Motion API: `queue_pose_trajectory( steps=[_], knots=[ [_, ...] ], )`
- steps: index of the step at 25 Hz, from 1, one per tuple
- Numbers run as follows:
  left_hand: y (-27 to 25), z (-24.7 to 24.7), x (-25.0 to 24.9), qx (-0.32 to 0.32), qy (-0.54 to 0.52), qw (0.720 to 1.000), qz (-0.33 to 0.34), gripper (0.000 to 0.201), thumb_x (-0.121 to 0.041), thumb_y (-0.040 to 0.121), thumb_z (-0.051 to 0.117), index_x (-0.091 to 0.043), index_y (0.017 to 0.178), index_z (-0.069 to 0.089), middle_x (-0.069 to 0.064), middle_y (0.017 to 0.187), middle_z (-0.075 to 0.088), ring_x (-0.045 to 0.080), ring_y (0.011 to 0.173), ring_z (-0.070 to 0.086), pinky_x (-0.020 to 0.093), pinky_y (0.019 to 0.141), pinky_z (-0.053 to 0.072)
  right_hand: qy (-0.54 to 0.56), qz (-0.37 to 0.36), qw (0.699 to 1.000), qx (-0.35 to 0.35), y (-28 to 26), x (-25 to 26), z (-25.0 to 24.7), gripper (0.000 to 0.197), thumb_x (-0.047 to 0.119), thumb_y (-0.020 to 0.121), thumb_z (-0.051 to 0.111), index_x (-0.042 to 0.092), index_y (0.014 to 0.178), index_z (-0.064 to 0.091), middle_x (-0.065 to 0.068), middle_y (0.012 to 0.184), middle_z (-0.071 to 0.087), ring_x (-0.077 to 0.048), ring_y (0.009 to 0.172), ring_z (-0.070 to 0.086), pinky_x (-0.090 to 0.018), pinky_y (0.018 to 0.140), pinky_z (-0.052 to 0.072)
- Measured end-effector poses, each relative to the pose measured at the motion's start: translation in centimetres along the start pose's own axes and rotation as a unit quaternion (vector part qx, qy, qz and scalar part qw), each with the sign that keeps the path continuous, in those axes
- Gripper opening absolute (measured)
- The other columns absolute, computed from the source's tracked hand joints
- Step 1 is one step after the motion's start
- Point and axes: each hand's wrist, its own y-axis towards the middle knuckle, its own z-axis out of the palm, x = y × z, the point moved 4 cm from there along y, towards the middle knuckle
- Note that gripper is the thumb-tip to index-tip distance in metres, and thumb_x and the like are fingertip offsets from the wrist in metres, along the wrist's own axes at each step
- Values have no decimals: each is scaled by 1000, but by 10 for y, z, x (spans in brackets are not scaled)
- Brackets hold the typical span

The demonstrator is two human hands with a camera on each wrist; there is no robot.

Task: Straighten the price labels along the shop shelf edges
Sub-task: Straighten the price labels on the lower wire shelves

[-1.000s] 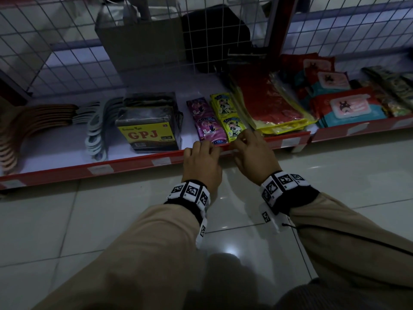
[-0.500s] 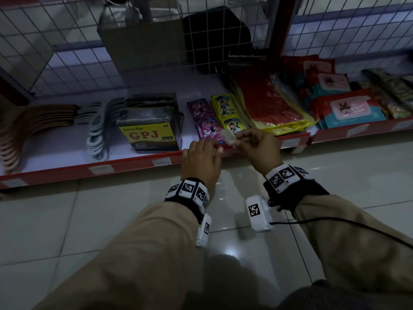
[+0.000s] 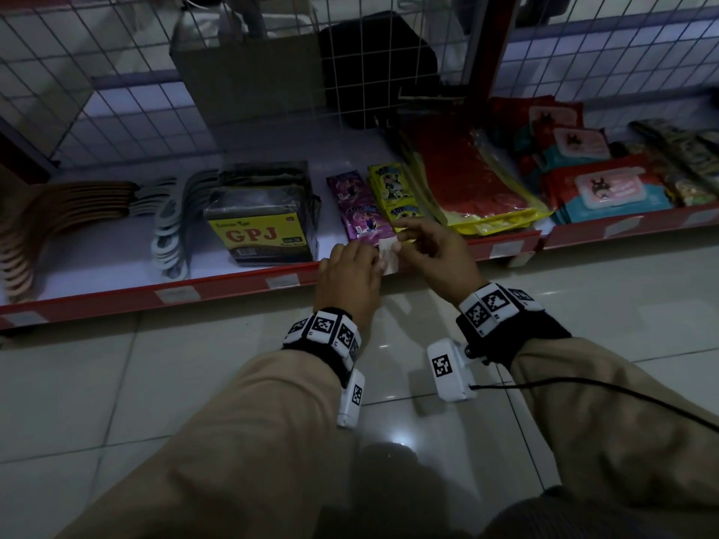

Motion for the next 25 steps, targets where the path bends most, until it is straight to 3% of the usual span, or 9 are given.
queue_pose_trajectory(
  steps=[4,7,9,11,13,16,18,20,25],
  knots=[
    [-2,-2,1,-3,-22,1000,16,26,-33,98,43,-11,102,55,9,105,55,27,101,44,40,85,35,21,9,1000,-14,3,-2,-2,14,1,86,65,-8,97,65,-24,90,68,-26,81,66,-29,74,55],
    [-1,-2,1,-1,-6,1000,15,20,-29,97,45,-12,102,55,8,106,55,27,101,44,39,85,35,72,42,996,-10,-1,-9,-1,17,-2,84,66,-13,96,62,-30,88,67,-36,81,67,-37,76,56],
    [0,-2,1,2,-1,1000,19,18,-26,96,45,-13,102,55,8,106,55,26,101,43,39,85,34,49,44,998,-21,-2,-11,-4,14,-1,82,68,-12,91,63,-26,84,67,-27,74,65,-26,71,54],
    [0,-3,1,5,3,1000,27,17,-26,96,45,-13,102,55,7,106,55,25,100,43,38,85,33,13,39,999,-35,-2,-10,-9,12,1,81,70,-6,88,63,-13,76,64,-11,67,57,-16,65,47],
    [0,-3,2,12,12,999,37,17,-25,96,45,-13,102,54,7,108,54,26,101,43,39,85,33,20,38,999,-4,-1,-8,-11,19,1,81,70,-3,99,62,-8,84,64,-6,72,57,-13,69,48],
    [0,-3,2,21,15,998,49,18,-26,96,45,-14,103,54,7,109,53,26,102,42,39,86,32,7,21,998,64,1,-4,-8,32,0,82,69,2,114,62,-11,99,67,-11,87,64,-18,81,52],
    [1,-4,3,26,19,998,51,20,-27,97,44,-14,105,55,6,110,53,25,102,42,38,86,32,-28,6,998,62,2,-3,-7,25,0,82,69,-2,107,66,-16,95,69,-16,82,65,-18,76,52],
    [2,-4,4,31,21,998,50,22,-28,97,43,-14,107,56,6,110,54,25,103,43,38,86,32,-37,-4,998,50,2,-4,-8,17,0,82,70,-3,98,69,-15,87,69,-11,73,63,-14,69,50],
    [3,-3,5,37,23,998,52,25,-32,98,43,-14,108,57,6,110,54,25,103,43,37,85,32,-71,6,997,16,1,-14,-19,10,12,76,78,8,80,70,-8,76,69,-11,67,60,-21,64,50]
  ],
)
